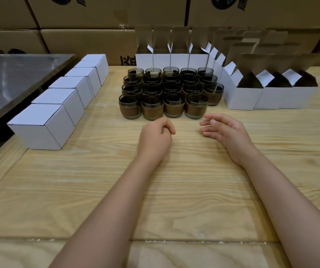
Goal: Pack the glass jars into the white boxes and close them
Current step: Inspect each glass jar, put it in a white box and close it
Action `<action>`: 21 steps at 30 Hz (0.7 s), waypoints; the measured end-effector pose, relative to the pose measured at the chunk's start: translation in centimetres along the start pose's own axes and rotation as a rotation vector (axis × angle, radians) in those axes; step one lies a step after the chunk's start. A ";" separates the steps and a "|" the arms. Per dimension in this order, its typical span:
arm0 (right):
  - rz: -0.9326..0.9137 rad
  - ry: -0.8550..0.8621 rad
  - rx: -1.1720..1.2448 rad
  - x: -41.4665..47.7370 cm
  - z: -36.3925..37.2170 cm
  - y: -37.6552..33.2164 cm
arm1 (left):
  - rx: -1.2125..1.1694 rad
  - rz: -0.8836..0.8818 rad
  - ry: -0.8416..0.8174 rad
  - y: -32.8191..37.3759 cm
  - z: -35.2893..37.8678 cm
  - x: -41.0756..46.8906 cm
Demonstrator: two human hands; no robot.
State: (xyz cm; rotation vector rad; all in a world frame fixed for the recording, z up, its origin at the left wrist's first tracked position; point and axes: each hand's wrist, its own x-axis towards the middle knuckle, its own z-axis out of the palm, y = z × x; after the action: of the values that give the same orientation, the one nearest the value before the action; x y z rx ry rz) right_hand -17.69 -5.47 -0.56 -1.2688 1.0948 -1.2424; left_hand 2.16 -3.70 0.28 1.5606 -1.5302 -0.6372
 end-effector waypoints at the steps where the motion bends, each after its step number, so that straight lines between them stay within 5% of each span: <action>1: 0.002 0.005 -0.004 0.0 0.1 0.0 | -0.012 -0.049 -0.015 0.1 0.7 0.2; 13: -0.002 0.038 -0.117 0.0 0.2 0.2 | -0.058 -0.068 -0.068 -0.6 1.1 1.0; 21: 0.015 0.333 -0.494 2.2 2.2 0.9 | -0.037 -0.092 -0.054 -0.7 1.4 1.0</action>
State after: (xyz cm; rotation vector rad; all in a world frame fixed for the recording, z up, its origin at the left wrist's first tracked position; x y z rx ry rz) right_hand -15.37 -7.58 -1.20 -1.4382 1.7272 -1.2425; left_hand 1.47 -5.01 -0.84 1.6048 -1.4848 -0.7613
